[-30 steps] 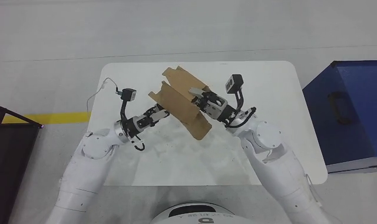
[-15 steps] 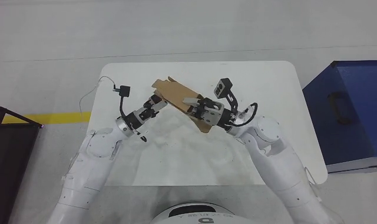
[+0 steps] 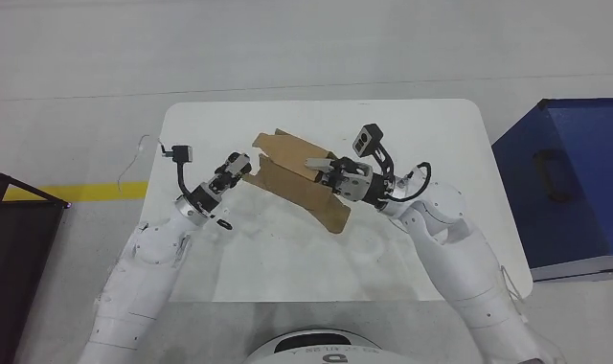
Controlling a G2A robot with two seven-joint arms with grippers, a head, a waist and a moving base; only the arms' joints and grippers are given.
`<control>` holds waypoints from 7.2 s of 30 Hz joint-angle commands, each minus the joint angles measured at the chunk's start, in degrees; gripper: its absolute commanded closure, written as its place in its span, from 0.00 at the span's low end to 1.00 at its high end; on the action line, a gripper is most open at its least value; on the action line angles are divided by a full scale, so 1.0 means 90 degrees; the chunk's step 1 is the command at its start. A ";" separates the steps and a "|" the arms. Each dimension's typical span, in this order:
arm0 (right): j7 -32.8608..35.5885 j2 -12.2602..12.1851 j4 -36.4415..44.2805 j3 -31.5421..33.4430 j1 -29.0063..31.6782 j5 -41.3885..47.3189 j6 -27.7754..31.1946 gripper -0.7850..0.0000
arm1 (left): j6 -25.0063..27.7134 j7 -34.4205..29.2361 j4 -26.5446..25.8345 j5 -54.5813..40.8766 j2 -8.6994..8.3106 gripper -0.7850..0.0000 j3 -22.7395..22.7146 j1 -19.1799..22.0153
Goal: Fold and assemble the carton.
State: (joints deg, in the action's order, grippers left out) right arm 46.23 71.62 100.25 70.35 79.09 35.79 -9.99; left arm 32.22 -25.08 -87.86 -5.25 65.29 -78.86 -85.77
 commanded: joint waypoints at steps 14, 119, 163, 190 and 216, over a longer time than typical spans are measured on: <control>0.2261 0.0321 -0.1981 -0.0548 -0.0545 0.4561 -0.0290 1.00 | -0.0024 -0.0012 -0.0662 -0.0412 -0.0079 0.00 -0.0675 -0.0432; 0.3775 0.1125 -0.4008 -0.1130 -0.1016 0.5876 -0.0531 1.00 | -0.1068 0.0250 -0.1828 0.3137 0.0105 0.00 0.0826 0.0845; 0.3323 0.1095 -0.3430 -0.0794 -0.0554 0.5541 -0.0616 1.00 | -0.0810 -0.0634 -0.1924 0.3087 0.0061 0.00 0.1165 0.1631; 0.3404 0.1120 -0.3339 -0.0749 -0.0423 0.5651 -0.0865 1.00 | -0.0920 -0.0543 -0.2552 0.3815 -0.0052 0.00 0.0821 0.1241; 0.3268 0.1138 -0.3115 -0.0781 -0.0329 0.5793 -0.1136 1.00 | -0.0937 -0.0454 -0.2271 0.2358 -0.0227 0.00 -0.0658 0.0602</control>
State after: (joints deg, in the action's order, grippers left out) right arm 75.91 81.88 71.84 63.21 75.96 87.76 -20.24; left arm 24.03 -29.21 -109.21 15.59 63.37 -83.68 -79.99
